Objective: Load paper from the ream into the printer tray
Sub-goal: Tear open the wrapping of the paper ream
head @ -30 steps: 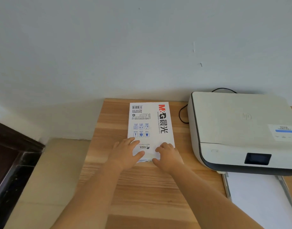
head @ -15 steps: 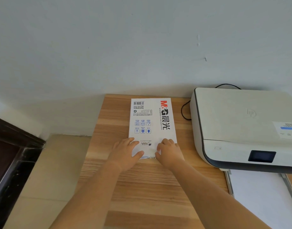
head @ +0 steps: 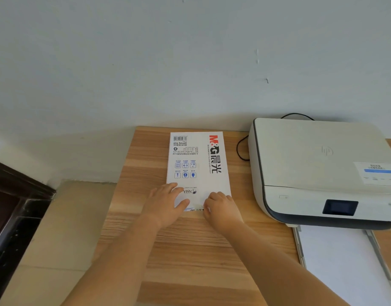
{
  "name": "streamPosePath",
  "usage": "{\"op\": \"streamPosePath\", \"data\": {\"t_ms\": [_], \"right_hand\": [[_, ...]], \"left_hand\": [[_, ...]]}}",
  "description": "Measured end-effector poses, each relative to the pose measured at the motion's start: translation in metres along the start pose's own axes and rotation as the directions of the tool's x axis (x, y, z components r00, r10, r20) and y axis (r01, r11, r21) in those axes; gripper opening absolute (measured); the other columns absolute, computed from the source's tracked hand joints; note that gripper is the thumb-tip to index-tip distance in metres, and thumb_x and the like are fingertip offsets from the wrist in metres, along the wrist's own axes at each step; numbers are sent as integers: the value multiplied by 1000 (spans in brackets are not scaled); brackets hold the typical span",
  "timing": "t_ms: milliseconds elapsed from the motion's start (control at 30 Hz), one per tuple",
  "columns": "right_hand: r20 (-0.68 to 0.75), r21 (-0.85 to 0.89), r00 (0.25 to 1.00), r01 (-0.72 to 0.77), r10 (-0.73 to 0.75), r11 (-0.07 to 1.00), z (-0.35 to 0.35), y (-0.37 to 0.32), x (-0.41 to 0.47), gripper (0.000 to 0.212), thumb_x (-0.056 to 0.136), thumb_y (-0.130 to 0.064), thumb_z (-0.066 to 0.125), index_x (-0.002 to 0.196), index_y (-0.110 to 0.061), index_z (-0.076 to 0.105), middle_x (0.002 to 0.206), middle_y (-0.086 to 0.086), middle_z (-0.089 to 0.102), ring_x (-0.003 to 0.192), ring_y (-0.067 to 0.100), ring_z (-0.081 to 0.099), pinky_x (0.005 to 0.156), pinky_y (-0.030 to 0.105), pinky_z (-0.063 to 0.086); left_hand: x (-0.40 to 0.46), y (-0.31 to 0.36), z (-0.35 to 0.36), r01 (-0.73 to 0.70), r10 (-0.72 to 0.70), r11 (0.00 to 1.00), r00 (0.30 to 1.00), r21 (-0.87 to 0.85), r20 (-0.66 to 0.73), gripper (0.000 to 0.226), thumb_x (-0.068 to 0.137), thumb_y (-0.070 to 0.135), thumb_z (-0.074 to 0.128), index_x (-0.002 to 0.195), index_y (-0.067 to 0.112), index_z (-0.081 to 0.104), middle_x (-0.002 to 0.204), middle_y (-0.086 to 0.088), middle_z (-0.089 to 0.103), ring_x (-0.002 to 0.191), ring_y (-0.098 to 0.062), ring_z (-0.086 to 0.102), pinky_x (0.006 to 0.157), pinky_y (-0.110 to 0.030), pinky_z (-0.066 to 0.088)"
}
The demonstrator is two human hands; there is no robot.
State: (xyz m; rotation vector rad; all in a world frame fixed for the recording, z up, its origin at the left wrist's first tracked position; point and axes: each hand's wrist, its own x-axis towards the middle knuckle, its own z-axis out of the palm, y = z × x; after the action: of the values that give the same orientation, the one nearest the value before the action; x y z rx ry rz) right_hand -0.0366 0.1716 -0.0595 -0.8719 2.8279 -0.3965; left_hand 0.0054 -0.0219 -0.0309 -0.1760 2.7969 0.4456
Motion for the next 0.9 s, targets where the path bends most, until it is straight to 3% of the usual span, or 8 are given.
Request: {"op": "streamPosePath", "data": {"t_ms": [167,400,733,800,900], "right_hand": [[-14,-65,1000,3,-4,998,8,-3,-11,13,75,-20,71,64,-18,66,67,-4,58,63,20,56,55,32,43],[-38,-135,996,73,-79,988,15,-6,-21,16,68,-23,72,58,-20,60,61,-5,53,58,19,52,54,31,39],[-16,-190,995,94,-99,977,44,2,-52,7,64,-24,75,62,-21,69,71,-5,61,77,21,61,65,34,49],[-19,-176,997,73,-78,982,49,0,-59,8,64,-25,73,63,-21,66,70,-5,58,71,20,59,63,33,48],[4,-153,1000,29,-29,988,57,-4,-74,17,68,-31,68,82,-23,68,80,-6,60,74,18,58,67,33,49]], "left_hand": [[2,5,5,-20,20,1000,1000,18,8,56,92,59,31,141,33,36,154,9,26,141,-12,19,116,-39,13],[3,5,11,-24,23,999,1000,36,15,55,92,59,30,141,33,36,153,10,27,141,-11,19,116,-40,13],[3,4,15,-47,46,998,999,47,18,57,93,59,28,142,32,34,154,8,25,141,-12,18,116,-40,14],[3,4,16,-51,50,997,999,53,21,58,92,59,30,143,31,32,154,8,24,142,-12,17,116,-40,13],[3,4,21,-65,63,996,998,62,31,60,92,60,30,144,31,30,155,8,22,143,-11,14,117,-39,12]]}}
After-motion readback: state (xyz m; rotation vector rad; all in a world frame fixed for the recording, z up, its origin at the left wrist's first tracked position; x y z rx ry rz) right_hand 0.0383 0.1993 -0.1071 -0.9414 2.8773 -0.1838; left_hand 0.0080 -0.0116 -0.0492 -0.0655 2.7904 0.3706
